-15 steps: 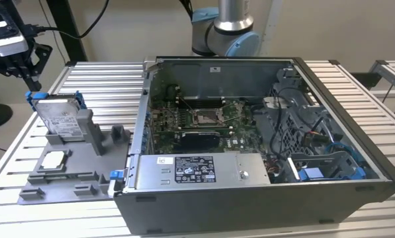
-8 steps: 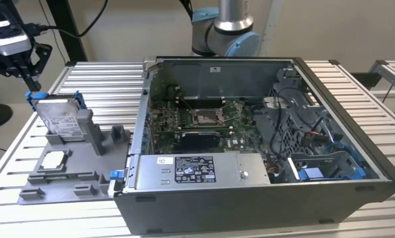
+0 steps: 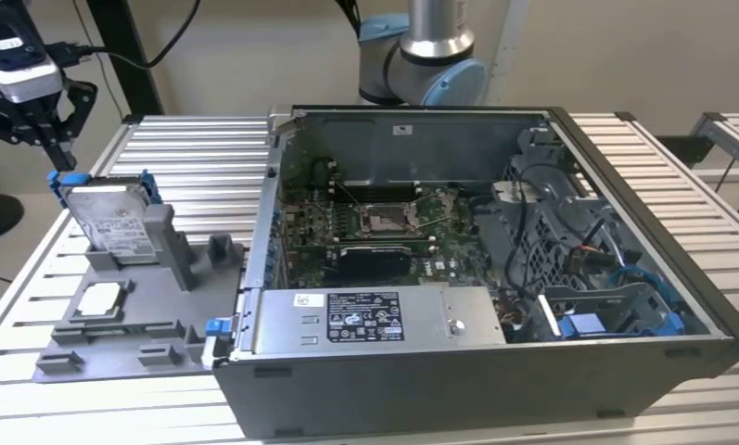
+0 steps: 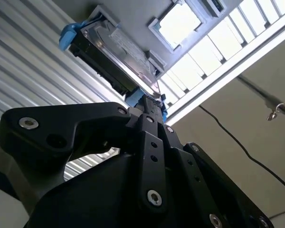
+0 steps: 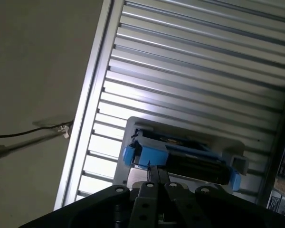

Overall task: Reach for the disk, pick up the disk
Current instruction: 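Pick up the disk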

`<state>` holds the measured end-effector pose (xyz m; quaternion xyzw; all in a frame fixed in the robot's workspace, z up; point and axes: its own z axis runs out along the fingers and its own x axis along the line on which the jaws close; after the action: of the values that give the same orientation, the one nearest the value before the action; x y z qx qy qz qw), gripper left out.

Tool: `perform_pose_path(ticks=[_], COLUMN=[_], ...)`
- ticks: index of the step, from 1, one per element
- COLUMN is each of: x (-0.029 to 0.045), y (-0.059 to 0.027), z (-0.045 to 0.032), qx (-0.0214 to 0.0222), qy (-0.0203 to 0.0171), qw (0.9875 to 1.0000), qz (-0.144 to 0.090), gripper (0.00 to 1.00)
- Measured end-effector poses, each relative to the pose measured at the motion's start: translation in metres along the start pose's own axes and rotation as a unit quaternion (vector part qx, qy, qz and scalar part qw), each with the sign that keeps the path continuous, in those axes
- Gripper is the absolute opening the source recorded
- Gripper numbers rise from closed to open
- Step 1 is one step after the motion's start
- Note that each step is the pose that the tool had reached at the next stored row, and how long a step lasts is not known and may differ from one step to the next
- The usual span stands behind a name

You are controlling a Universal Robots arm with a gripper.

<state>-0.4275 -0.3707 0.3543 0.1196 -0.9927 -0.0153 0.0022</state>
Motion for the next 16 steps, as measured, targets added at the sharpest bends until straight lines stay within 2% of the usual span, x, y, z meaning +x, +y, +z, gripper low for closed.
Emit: perform_pose_path(ticks=[6, 9, 13, 16], x=[0.0001, 0.0000, 0.0001, 0.0001], y=[0.0001, 0.0000, 0.0000, 0.0001], z=[0.0000, 0.0000, 0.0000, 0.0000], qx=[0.0001, 0.0001, 0.0002, 0.0002], qy=[0.0007, 0.0013, 0.0024, 0.0033], qw=[0.9998, 0.9992, 0.9970, 0.9945], qz=[-0.022, -0.041, -0.077, -0.104], gripper=[0.00, 0.00, 0.00, 0.00])
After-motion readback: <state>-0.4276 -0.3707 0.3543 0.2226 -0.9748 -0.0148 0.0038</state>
